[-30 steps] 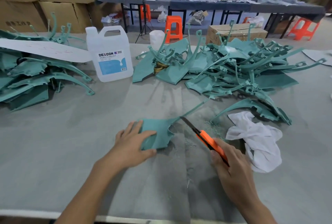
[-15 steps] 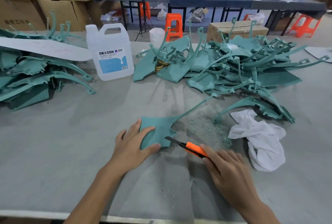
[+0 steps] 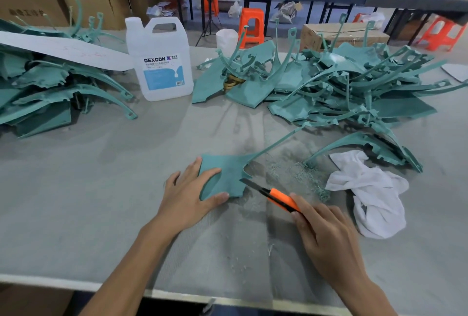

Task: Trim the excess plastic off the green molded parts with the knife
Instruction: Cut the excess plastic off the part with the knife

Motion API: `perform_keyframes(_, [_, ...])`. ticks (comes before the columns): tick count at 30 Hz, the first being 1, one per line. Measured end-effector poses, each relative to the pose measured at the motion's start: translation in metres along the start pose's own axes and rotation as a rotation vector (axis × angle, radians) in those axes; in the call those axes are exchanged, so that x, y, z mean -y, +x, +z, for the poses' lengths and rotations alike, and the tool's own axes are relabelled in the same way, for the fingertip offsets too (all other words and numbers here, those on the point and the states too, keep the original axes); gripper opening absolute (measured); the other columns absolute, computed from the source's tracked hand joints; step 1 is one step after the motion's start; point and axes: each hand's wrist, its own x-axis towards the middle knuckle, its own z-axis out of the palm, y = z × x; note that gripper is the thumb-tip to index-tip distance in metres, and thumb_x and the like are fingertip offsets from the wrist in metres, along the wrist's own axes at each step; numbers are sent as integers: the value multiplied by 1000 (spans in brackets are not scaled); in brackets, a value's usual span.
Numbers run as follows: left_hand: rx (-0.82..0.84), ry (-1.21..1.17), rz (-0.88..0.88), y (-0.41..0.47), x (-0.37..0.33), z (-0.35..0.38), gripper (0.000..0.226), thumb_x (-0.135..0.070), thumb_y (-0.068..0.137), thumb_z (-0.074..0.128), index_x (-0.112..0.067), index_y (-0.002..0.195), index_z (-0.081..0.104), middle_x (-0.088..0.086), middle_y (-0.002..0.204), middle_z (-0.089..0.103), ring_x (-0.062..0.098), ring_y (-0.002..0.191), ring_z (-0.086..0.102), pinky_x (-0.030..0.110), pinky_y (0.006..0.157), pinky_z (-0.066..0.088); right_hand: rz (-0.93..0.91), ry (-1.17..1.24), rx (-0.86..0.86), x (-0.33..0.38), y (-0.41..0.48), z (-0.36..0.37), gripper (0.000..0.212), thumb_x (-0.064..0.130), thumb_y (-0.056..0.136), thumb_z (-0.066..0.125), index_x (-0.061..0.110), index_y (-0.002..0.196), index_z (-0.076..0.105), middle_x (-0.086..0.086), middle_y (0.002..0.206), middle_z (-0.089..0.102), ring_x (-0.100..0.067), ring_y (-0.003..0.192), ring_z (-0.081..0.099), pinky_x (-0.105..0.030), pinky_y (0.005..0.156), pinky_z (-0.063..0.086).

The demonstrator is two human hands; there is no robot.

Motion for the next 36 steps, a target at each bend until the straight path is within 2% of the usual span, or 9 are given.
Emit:
perform_keyframes(4, [-4,3,-2,1,0,1,84,-93,78,23,-50,150,26,0,169,1,8,153,2,39,120,-2,65,-12,2,-2,2,1,45,39,98,45,19,130,69,2,85,68,-30,72,58,-42,64,53])
perform_keyframes(8, [-4,-12,-2,0,0,0,84,-93,78,25,-50,150,26,0,169,0,9,154,1,37,119,-3,30,21,-2,-1,0,0,43,37,96,48,19,129,70,5,87,69,-26,73,58,-38,63,52])
perform_keyframes(22, [15,-11,-4,-3,-4,-5,83,-91,77,27,-49,150,30,0,169,0,8,153,1,39,121,-2,58,4,22,-2,1,-3,45,39,97,45,19,127,71,4,84,68,-28,71,57,-40,63,51])
perform_keyframes(26, [83,-75,-26,1,-9,-18,76,-81,83,48,-47,149,35,3,169,3,10,154,1,40,121,-3,34,21,44,0,1,-3,43,37,97,49,18,128,70,4,84,68,-27,71,57,-41,62,52])
perform_keyframes(27, [95,-84,-34,2,-12,-21,78,-80,81,51,-46,149,37,5,169,6,10,153,1,42,121,-1,37,32,53,1,2,-4,41,36,96,52,18,128,70,4,85,68,-28,71,58,-41,63,52])
perform_keyframes(29, [105,-48,-74,3,-24,-21,91,-89,71,46,-44,149,36,8,166,11,12,151,2,45,120,6,91,44,34,0,2,-3,35,31,99,57,18,129,69,2,86,68,-29,73,58,-41,66,52])
perform_keyframes(32, [57,43,-159,3,-50,-10,98,-97,65,36,-35,139,34,15,160,17,28,146,17,46,116,18,244,113,-22,-1,2,-4,37,29,97,59,19,132,67,3,85,64,-30,79,58,-40,67,48])
perform_keyframes(34, [2,92,-139,6,-59,-7,83,-87,71,44,-31,131,37,13,153,25,30,137,25,45,112,23,258,133,-29,-2,2,-6,42,29,92,59,18,131,68,5,83,62,-30,79,58,-40,67,48])
perform_keyframes(36, [82,115,-75,14,-54,-16,75,-71,71,49,-37,137,37,11,159,19,27,145,13,47,115,13,236,144,-34,-1,1,-6,40,28,92,62,15,129,69,3,82,63,-30,77,59,-39,66,48])
